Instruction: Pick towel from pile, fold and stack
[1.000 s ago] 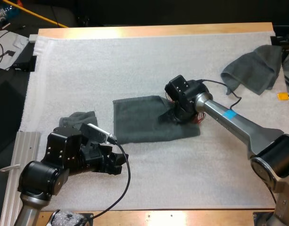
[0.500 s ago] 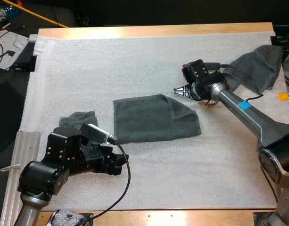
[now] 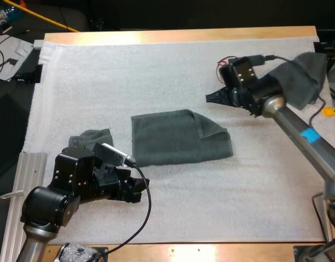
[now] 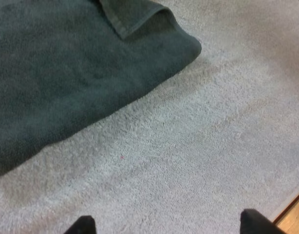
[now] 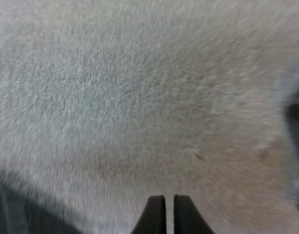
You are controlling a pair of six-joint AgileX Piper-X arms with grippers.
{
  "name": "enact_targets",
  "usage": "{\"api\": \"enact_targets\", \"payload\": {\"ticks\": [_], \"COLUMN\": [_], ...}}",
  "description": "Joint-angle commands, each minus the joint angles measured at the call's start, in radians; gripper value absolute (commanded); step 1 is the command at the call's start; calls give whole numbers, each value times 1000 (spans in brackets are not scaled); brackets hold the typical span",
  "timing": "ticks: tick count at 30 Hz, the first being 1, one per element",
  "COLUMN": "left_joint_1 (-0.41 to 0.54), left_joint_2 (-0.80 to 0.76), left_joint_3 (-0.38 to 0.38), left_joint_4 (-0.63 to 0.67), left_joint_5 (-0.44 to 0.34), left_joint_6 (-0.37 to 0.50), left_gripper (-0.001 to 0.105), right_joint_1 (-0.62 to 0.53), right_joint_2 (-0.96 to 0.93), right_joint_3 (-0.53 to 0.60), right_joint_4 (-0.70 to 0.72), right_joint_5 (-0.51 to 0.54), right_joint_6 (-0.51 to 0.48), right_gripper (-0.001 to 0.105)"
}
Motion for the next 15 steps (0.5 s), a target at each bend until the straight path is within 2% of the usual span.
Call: {"api": "enact_targets", "payload": {"ticks": [1,9,12,15], "left_joint_1": [-5,-6,-6,-6], "left_joint_2": [4,15,19,21], "left_joint_3": [-3,-3,-4,-4], "left_joint_4": [-12,-52,-76,-82], "left_joint_5": [9,12,11,6], "left_joint_6": [-1,-3,-8,-11], "left_gripper": [58,58,58,58], "right_joint_1": [-1,15,39,55], "right_joint_2": [-79,-198,-212,-213], "right_joint_3": [-5,-8,-5,3], "right_joint_4": [89,321,365,361], "right_joint_5": [-8,-142,-203,-216], "right_joint_6": [-40,-74,-86,-88], "right_gripper": [1,1,1,1]}}
